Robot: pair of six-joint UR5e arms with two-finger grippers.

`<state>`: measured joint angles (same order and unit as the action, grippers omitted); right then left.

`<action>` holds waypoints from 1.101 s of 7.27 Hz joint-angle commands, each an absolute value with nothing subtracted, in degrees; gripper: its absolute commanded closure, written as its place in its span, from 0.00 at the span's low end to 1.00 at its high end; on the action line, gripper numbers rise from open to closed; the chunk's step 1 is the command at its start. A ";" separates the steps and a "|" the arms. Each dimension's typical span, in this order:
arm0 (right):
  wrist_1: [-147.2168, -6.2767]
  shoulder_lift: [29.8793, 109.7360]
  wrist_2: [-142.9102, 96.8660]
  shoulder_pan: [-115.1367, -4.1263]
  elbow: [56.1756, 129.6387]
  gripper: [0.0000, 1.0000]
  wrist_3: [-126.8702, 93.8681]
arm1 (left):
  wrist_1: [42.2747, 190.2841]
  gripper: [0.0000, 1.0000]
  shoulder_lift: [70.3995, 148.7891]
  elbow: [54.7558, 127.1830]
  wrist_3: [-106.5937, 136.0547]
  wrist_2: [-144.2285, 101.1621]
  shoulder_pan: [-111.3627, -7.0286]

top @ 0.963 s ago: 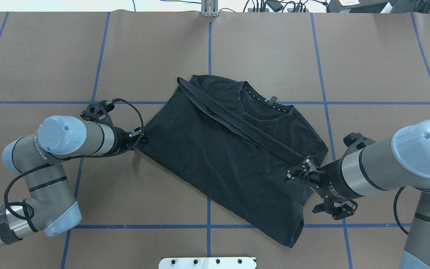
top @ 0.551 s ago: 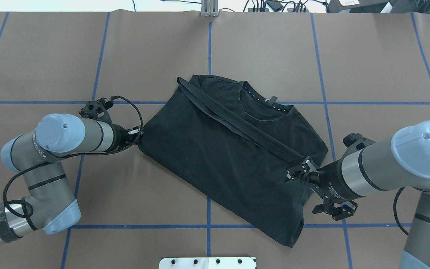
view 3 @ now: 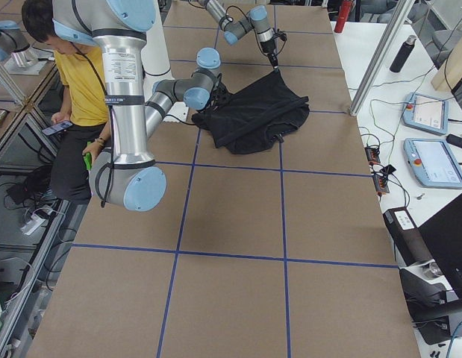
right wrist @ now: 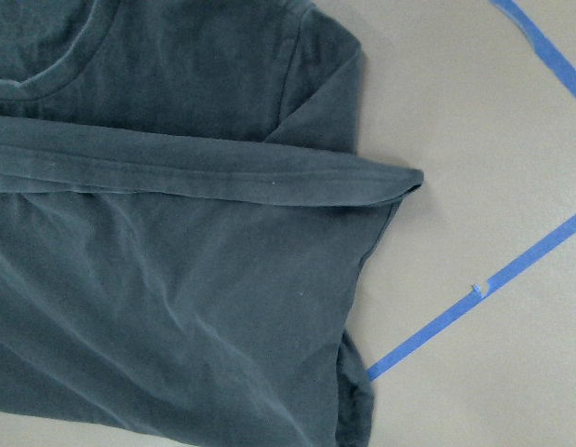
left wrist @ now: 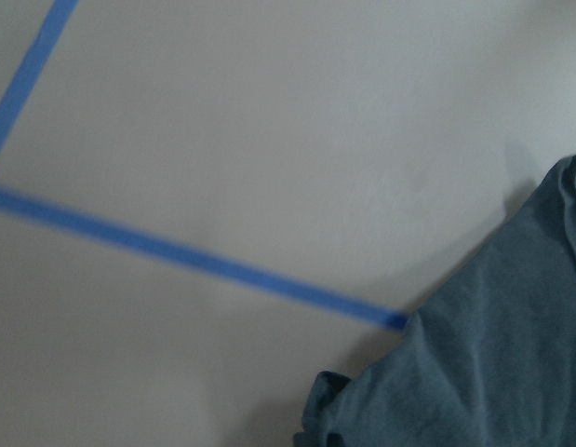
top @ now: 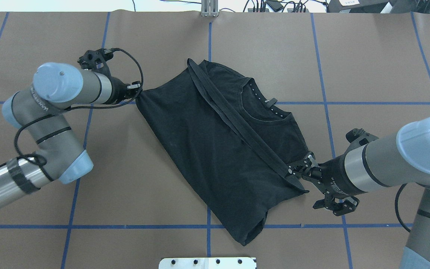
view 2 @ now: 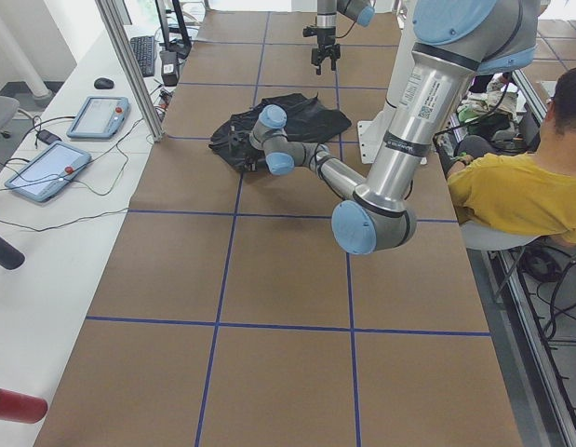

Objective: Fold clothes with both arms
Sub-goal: 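Pull the grasped edge away from the robot with the left gripper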

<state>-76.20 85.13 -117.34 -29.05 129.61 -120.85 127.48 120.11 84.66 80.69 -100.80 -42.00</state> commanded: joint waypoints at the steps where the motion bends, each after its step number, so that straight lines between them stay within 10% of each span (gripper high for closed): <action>1: -76.20 84.99 -117.33 -31.28 129.55 0.00 -120.76 | 134.85 1.00 135.29 64.53 79.37 -100.99 -46.65; 4: -76.11 83.85 -113.65 -31.91 129.29 0.00 -120.76 | 147.33 1.00 151.21 37.01 76.48 -100.46 -47.81; 7: -76.20 82.10 -111.20 -30.51 127.81 0.00 -118.84 | 151.00 1.00 154.34 30.15 72.00 -99.23 -49.30; 8: -76.20 81.74 -110.75 -29.98 126.66 0.00 -118.74 | 151.00 0.85 154.34 30.15 71.81 -98.79 -49.92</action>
